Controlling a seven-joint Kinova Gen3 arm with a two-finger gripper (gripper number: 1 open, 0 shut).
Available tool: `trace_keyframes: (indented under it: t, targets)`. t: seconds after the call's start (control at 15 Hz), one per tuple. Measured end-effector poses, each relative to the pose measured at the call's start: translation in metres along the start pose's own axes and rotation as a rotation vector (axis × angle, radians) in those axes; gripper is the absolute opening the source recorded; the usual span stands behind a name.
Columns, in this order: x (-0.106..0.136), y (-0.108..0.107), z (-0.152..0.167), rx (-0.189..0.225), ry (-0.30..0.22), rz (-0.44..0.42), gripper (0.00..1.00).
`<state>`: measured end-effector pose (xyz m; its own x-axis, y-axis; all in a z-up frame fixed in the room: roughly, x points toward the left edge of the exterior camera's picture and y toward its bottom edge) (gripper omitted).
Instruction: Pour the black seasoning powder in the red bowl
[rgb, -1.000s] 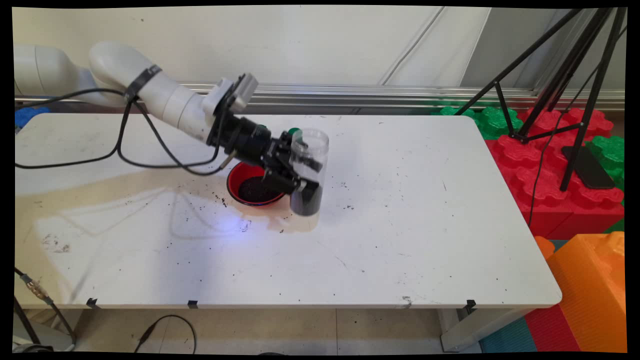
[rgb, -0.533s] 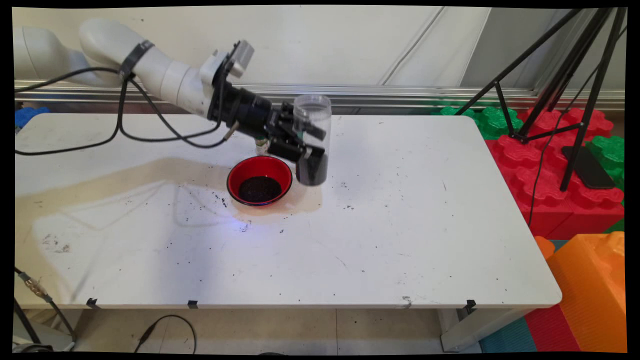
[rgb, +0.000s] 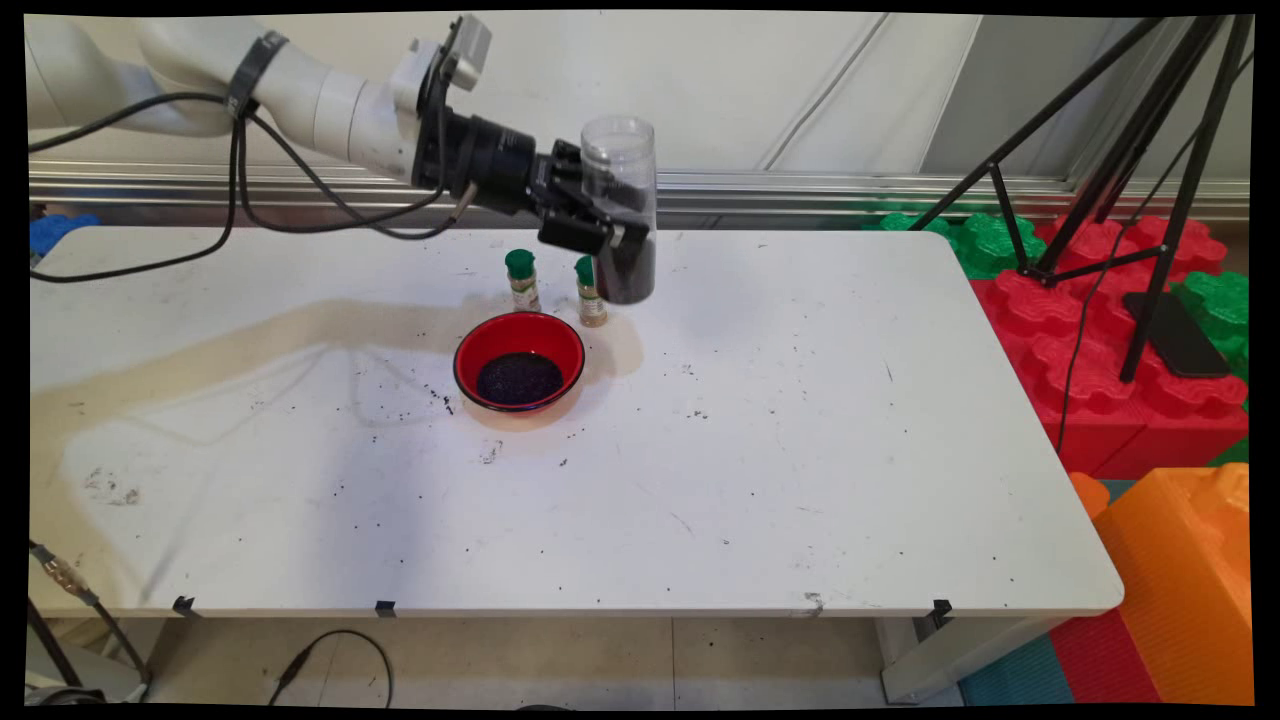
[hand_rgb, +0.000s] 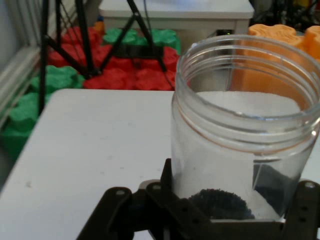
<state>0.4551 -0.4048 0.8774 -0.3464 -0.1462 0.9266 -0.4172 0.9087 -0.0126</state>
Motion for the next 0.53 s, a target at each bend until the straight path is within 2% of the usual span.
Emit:
trace_keyframes:
  t: [0.53]
  targets:
    - [0.001, -0.029, -0.016, 0.105, 0.000, 0.094, 0.00]
